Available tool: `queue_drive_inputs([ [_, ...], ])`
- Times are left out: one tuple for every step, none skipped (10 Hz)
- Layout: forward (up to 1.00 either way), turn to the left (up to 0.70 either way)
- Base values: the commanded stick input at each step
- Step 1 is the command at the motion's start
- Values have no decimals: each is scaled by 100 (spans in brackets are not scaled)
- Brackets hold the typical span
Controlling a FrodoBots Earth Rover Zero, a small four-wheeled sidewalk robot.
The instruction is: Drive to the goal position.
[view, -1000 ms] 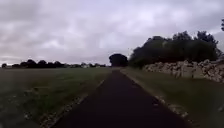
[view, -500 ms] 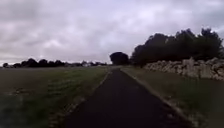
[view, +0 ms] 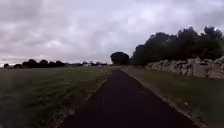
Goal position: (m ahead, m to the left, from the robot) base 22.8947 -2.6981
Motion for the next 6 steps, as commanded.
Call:
queue_drive_inputs([
  [85, -29],
  [85, -18],
  [85, -7],
  [85, -2],
  [85, -1],
  [85, 0],
])
